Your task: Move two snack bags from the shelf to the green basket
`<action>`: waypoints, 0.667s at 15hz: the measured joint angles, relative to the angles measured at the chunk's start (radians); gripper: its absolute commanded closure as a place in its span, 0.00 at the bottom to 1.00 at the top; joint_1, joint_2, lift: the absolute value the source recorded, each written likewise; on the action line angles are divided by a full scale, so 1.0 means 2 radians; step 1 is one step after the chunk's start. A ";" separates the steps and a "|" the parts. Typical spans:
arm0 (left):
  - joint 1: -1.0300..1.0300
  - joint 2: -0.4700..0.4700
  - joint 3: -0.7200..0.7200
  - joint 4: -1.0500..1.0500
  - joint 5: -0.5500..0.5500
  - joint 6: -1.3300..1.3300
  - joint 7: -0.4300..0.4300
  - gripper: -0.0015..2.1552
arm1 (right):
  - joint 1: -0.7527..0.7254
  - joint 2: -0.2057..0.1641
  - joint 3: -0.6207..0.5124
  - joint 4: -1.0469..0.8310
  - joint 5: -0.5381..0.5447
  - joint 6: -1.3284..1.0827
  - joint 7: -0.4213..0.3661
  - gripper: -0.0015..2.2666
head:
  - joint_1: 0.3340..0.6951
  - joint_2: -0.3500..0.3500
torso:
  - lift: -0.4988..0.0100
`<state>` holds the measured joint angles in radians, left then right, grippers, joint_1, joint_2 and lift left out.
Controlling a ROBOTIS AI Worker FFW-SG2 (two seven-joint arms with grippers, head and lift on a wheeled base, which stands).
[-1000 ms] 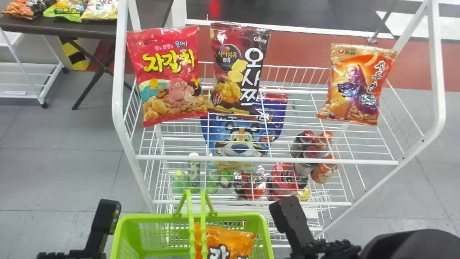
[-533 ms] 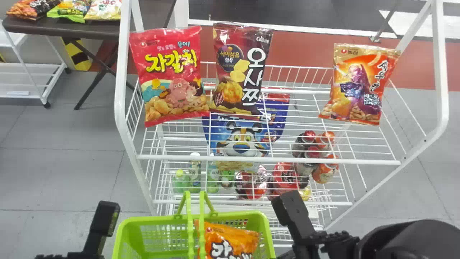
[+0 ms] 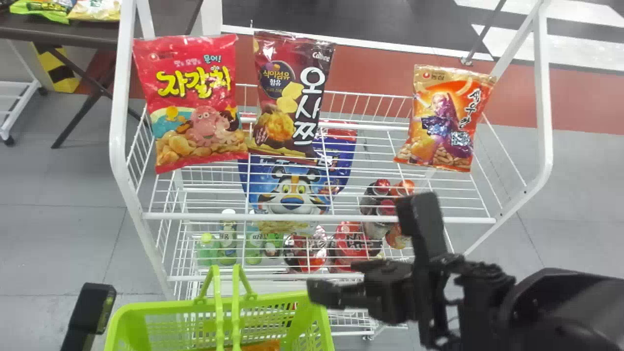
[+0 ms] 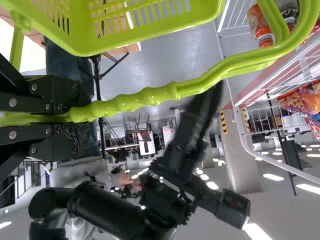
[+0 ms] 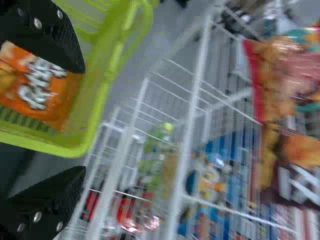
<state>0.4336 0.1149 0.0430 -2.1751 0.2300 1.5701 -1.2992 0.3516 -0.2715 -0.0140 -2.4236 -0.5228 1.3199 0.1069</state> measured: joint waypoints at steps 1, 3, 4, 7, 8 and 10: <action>0.000 0.000 0.000 0.000 0.000 0.000 0.000 0.92 | 0.001 0.000 -0.013 0.006 0.006 -0.048 0.001 0.03 | 1.00 0.16 | 0.94; 0.001 0.000 0.000 0.000 0.000 0.000 0.000 0.92 | 0.002 -0.004 -0.031 0.023 0.025 -0.148 0.000 0.03 | 1.00 0.11 | 0.94; 0.001 0.000 0.000 0.000 0.000 0.000 0.000 0.92 | 0.002 -0.006 -0.042 0.036 0.032 -0.200 0.000 0.03 | 1.00 0.09 | 0.94; 0.000 0.000 -0.002 0.002 -0.003 0.000 0.001 0.92 | -0.004 -0.013 -0.065 0.083 0.041 -0.334 -0.002 0.04 | 1.00 0.00 | 0.94; 0.000 0.000 -0.002 0.003 -0.003 0.000 0.002 0.92 | -0.006 -0.015 -0.069 0.092 0.043 -0.359 -0.005 0.04 | 1.00 0.00 | 0.94; 0.000 0.000 -0.002 0.003 -0.004 0.000 0.003 0.92 | -0.014 -0.019 -0.073 0.120 0.056 -0.412 -0.015 0.04 | 1.00 0.00 | 0.94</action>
<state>0.4341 0.1147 0.0385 -2.1691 0.2213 1.5701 -1.2941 0.3246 -0.3090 -0.1605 -2.1837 -0.4109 0.4964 0.0762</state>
